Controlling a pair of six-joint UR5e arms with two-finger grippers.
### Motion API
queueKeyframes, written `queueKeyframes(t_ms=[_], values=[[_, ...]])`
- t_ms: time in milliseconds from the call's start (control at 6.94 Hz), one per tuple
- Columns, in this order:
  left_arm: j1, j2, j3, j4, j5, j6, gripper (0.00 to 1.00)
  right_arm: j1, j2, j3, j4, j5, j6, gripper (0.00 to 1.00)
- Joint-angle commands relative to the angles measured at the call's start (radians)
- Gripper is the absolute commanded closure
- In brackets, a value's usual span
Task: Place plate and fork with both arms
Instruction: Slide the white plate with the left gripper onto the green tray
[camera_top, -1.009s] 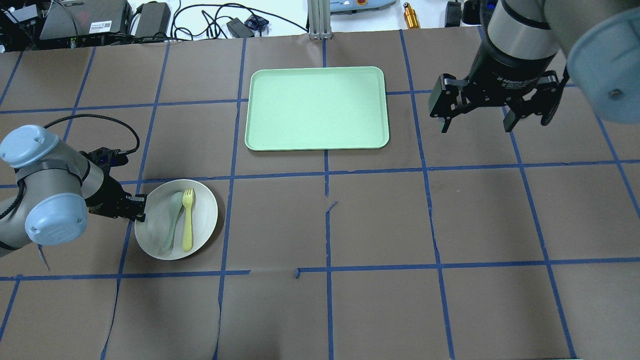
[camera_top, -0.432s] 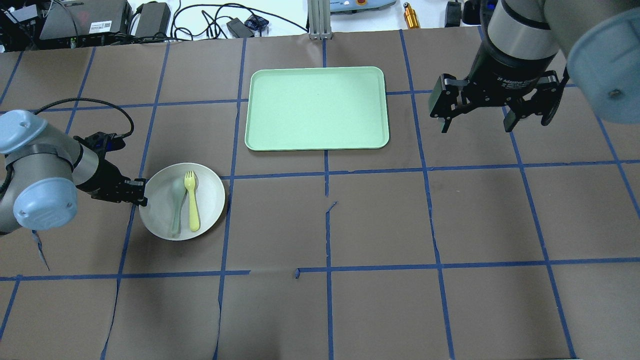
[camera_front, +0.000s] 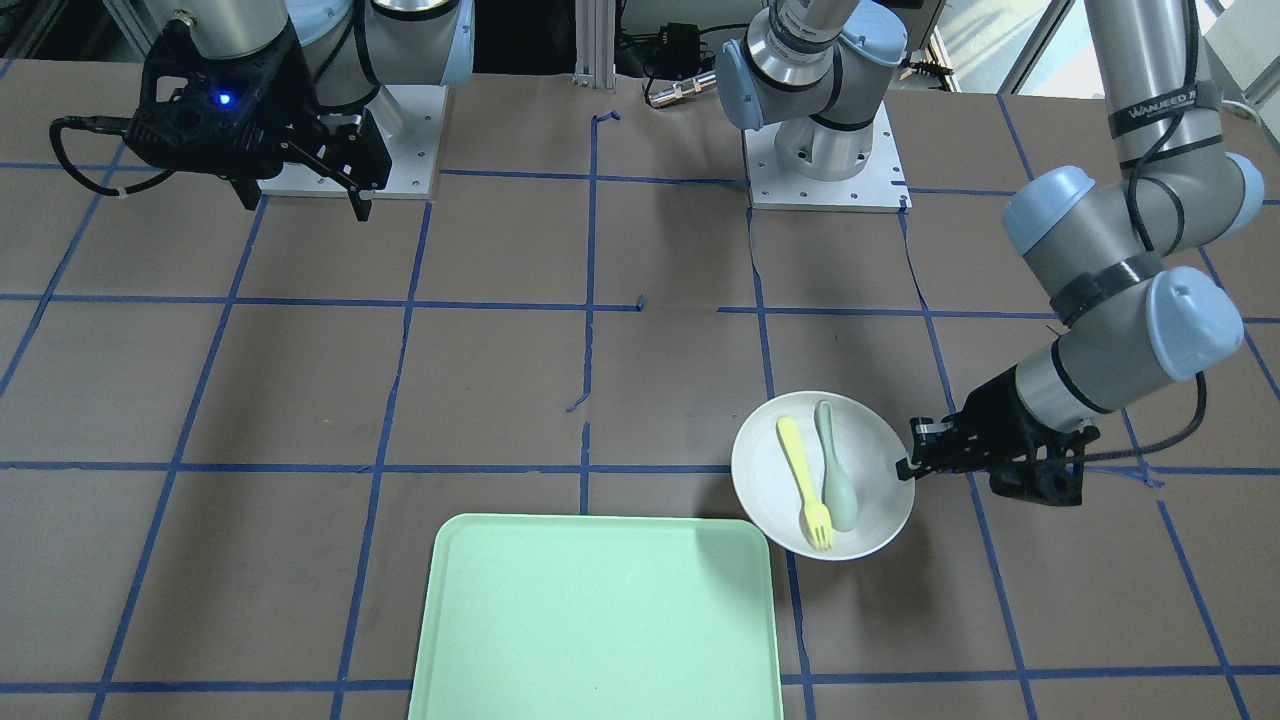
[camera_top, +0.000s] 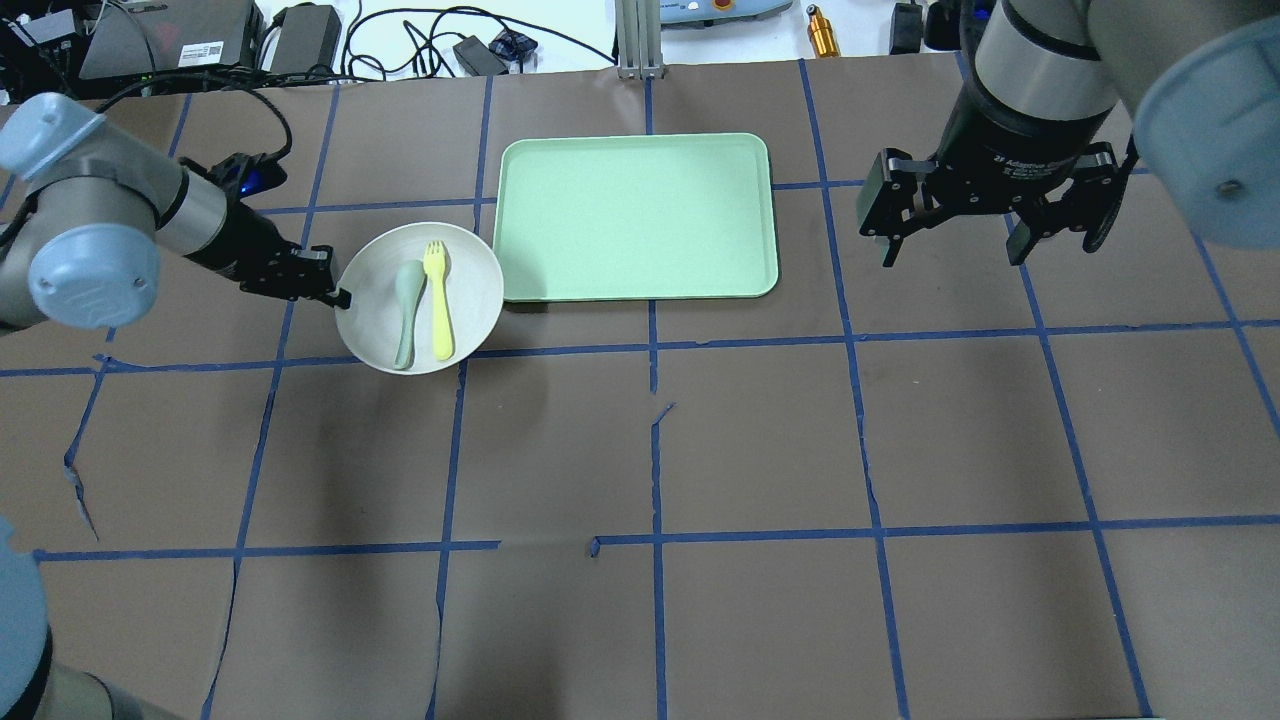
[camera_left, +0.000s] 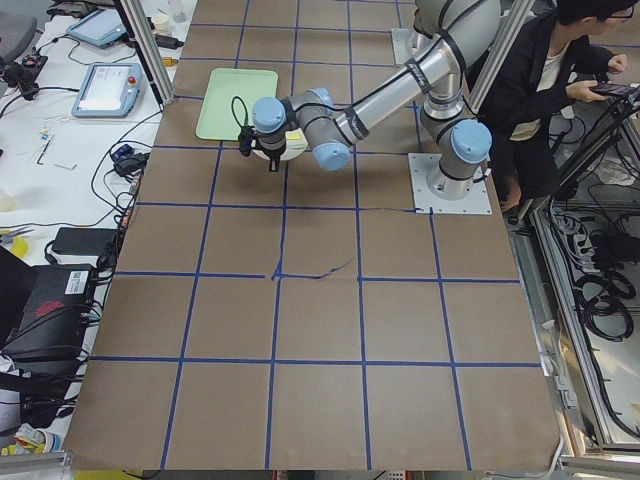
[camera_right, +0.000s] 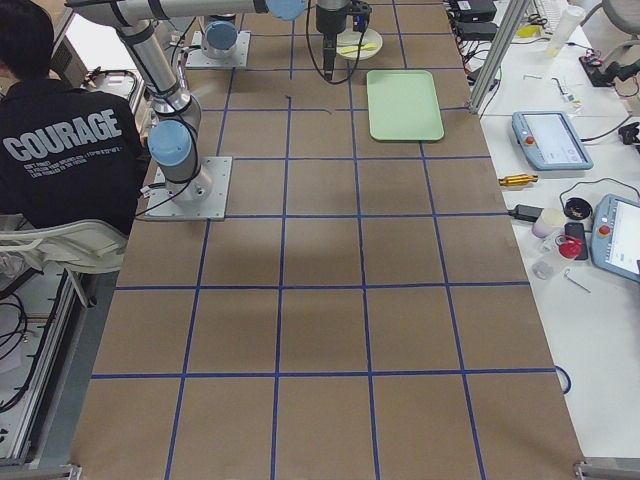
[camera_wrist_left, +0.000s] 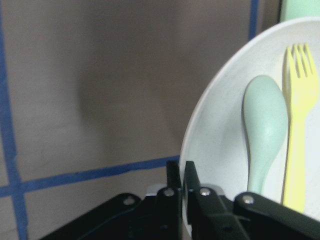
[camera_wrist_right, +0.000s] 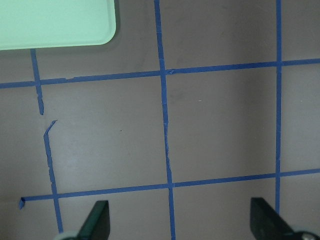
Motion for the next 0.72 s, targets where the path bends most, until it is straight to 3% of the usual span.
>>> queueKeyframes(t_ms=[0,288,577], values=[[-0.170,-0.249,0.337,-0.013,-0.016,-0.079,1.00,0.000,0.000,0.000,0.000,0.000,0.000,0.00],[-0.294,-0.429,0.542,-0.021,0.001,-0.238,1.00,0.000,0.000,0.000,0.000,0.000,0.000,0.00],[-0.349,-0.495,0.596,-0.016,0.009,-0.294,1.00,0.000,0.000,0.000,0.000,0.000,0.000,0.00]])
